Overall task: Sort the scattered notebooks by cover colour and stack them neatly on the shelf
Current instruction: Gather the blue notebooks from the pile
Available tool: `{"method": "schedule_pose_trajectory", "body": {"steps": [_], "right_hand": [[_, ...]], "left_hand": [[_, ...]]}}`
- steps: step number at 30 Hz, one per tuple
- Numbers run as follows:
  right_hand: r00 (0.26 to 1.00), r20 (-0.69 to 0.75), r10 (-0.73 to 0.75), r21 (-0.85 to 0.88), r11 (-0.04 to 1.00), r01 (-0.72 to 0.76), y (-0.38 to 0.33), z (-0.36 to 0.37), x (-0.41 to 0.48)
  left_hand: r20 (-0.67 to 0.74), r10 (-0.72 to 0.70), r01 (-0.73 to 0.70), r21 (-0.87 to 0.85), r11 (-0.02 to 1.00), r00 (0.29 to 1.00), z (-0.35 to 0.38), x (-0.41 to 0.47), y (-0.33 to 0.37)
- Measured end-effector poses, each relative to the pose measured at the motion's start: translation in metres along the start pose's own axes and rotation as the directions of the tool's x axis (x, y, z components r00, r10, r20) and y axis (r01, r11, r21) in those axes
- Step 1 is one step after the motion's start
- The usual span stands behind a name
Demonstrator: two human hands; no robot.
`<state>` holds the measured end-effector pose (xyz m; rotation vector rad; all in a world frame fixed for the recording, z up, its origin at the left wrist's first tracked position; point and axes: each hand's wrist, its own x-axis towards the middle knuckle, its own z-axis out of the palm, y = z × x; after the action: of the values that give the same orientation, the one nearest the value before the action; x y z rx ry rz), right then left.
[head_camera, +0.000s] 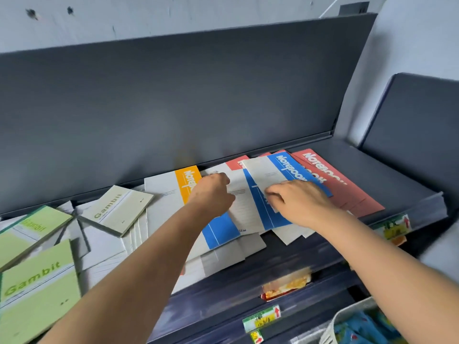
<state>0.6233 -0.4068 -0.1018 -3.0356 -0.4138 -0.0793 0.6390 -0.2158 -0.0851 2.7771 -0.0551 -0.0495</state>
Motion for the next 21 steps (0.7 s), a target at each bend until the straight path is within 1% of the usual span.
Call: {"method": "schedule_pose_trajectory", "body": {"steps": [2,3,5,8,10,12,14,16,18,21], "right_hand": [[0.999,-0.03,-0.019,0.058,0.998,0.02,0.004,-0.002,0.003],[0.999,-0.038,-0.003,0.078,0.997,0.006,0.009,-0.001,0.006],[0.996,-0.037,0.082,0.065,0.995,-0.079,0.022,0.005,0.016],[0.968,0.101,0.228,0.047,0.971,-0.234,0.043,0.01,0.023],[0.961,0.158,0.229,0.059,0.969,-0.24,0.051,0.01,0.023],[0.968,0.154,0.197,0.126,0.968,-0.217,0.058,0.007,0.023],[0.966,0.154,0.207,0.191,0.953,-0.235,0.065,0.002,0.022],[0.951,0.16,0.266,0.199,0.934,-0.295,0.072,-0.006,0.018],[0.94,0.12,0.32,0.194,0.921,-0.339,0.08,-0.01,0.018],[0.939,0.083,0.334,0.275,0.898,-0.344,0.085,-0.008,0.02]], "left_hand": [[0.018,-0.053,0.053,-0.011,0.999,0.998,0.004,0.002,0.005],[0.02,-0.078,0.078,-0.032,0.996,0.997,0.006,0.002,0.007],[0.005,-0.109,0.109,-0.065,0.992,0.994,0.009,0.002,0.013],[-0.008,-0.161,0.158,-0.143,0.977,0.987,0.014,0.005,0.022],[0.01,-0.189,0.188,-0.179,0.966,0.982,0.016,0.007,0.028],[0.01,-0.208,0.205,-0.207,0.956,0.978,0.018,0.009,0.034],[0.019,-0.231,0.228,-0.254,0.94,0.973,0.019,0.012,0.039],[0.028,-0.232,0.233,-0.223,0.947,0.972,0.024,0.013,0.046],[0.008,-0.226,0.224,-0.161,0.961,0.974,0.029,0.016,0.051],[0.015,-0.225,0.225,-0.151,0.963,0.974,0.027,0.017,0.054]]}}
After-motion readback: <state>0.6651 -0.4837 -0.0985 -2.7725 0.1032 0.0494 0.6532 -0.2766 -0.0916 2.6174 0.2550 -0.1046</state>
